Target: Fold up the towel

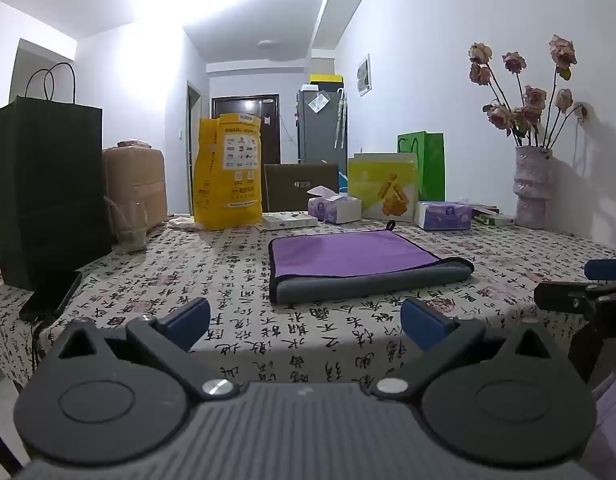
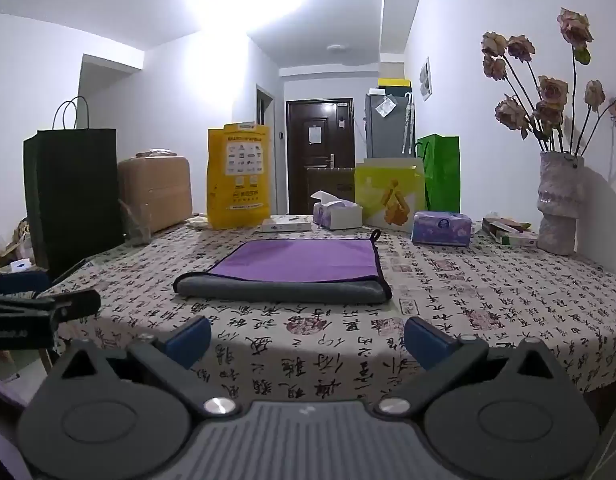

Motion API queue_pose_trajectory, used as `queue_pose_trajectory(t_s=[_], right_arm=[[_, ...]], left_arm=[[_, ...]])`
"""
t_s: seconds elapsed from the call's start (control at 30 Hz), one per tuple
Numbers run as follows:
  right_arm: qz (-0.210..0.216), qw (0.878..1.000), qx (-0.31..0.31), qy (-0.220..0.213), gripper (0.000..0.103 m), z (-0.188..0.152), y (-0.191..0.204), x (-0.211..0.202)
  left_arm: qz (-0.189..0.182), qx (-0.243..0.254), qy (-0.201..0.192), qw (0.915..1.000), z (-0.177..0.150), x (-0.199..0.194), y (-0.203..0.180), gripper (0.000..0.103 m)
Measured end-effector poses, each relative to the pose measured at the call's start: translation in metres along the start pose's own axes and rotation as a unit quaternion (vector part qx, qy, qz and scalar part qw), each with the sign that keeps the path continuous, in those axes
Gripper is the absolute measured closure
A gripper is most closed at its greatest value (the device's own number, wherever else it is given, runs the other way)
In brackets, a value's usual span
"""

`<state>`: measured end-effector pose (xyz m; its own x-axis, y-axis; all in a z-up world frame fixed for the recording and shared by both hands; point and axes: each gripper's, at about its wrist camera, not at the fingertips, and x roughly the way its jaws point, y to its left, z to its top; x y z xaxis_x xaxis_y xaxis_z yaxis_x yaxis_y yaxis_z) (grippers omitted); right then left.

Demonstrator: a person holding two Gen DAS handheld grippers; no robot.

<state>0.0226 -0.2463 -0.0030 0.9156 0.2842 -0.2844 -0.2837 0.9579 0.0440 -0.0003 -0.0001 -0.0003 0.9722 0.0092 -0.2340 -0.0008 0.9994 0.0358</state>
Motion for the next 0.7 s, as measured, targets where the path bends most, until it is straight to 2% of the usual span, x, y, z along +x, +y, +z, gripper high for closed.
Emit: queue_pose_trajectory(t_s=[0.7], right_arm=[[0.002, 1.0, 0.007, 0.008, 0.0, 0.0011, -0.0017, 0.0041]], left_arm=[[-0.008, 0.005, -0.001, 1.0, 0.001, 0.0009, -0.0036, 0.0]])
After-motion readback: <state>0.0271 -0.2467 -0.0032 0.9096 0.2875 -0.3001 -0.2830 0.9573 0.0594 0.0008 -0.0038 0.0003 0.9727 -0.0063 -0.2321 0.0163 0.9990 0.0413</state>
